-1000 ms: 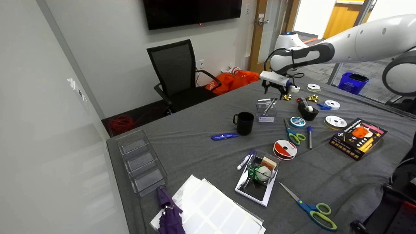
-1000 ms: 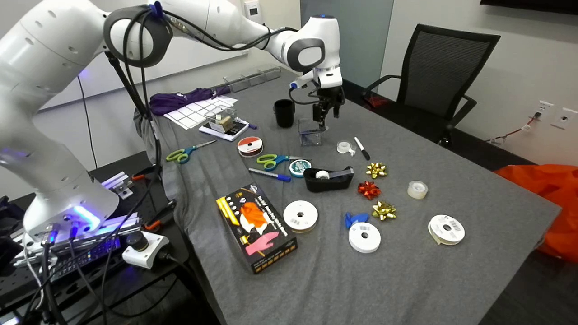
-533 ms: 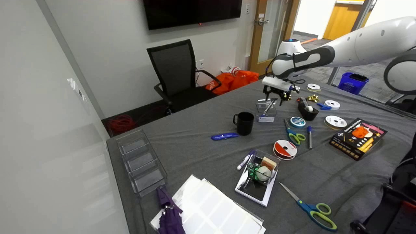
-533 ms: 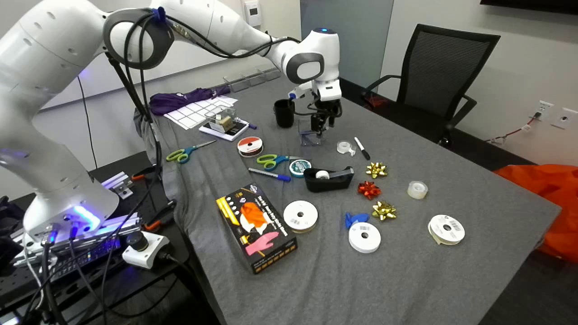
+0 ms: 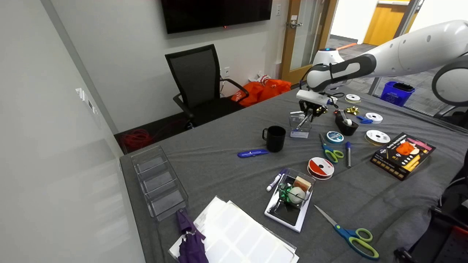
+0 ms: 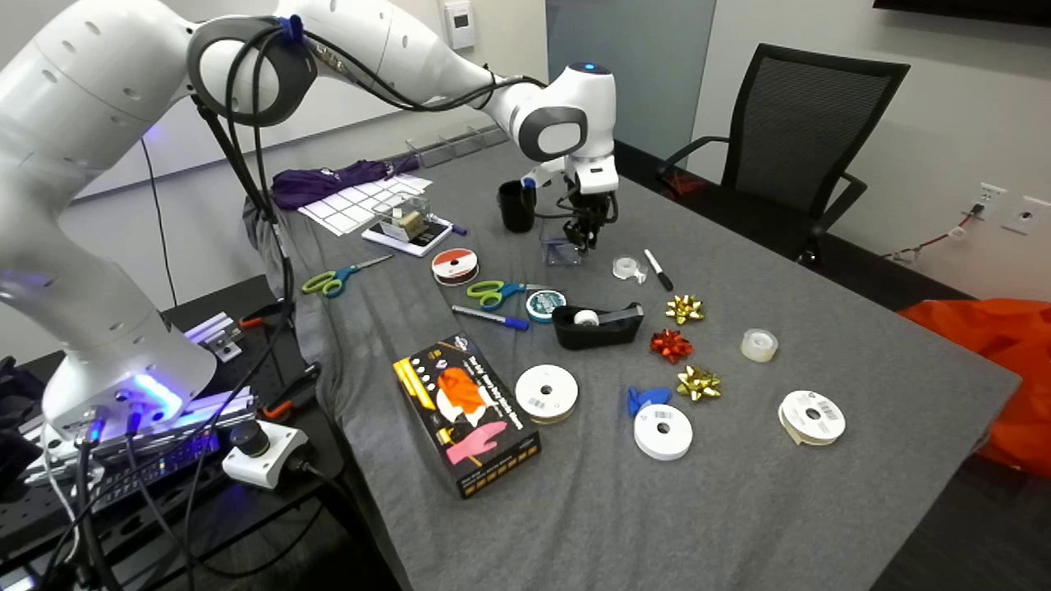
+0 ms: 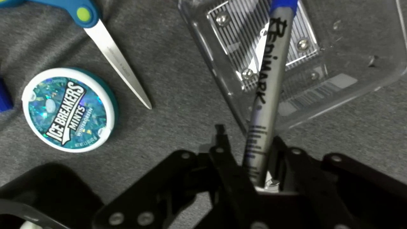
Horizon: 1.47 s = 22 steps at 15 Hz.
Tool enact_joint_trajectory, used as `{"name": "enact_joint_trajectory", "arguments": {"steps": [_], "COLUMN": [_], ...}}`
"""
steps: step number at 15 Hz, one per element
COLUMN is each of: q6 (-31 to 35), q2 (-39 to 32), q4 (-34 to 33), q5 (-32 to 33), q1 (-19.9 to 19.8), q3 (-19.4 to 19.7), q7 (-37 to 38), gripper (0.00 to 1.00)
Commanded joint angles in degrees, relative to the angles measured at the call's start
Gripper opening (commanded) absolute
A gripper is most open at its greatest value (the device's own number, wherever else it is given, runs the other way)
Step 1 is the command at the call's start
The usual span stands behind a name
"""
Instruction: Remove the marker from the tray
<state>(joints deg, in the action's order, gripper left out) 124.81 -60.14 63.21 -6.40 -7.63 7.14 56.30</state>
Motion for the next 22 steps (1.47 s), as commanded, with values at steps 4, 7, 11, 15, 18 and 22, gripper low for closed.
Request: {"name": "enact_joint_trajectory", "arguments": {"steps": [4, 7, 11, 15, 18, 22], "q6": [3.7, 5.0, 6.0, 6.3, 7.1, 8.0], "q2": [3.5, 6.3, 12.1, 18.0, 22.9, 28.4], "q4": [5.4, 8.3, 14.2, 20.0, 25.2, 32.9], "q5": [-1.4, -1.0, -0.5, -1.6, -4.5, -9.5], "q1": [-0.8, -1.0, -0.3, -1.0, -3.2, -5.7], "q3": [0.0, 0.6, 1.9, 1.4, 0.0, -0.3], "q7": [-2.6, -3.7, -5.5, -8.1, -13.6, -25.6], "gripper": [0.03, 0.04, 0.04, 0.04, 0.04, 0.04]}}
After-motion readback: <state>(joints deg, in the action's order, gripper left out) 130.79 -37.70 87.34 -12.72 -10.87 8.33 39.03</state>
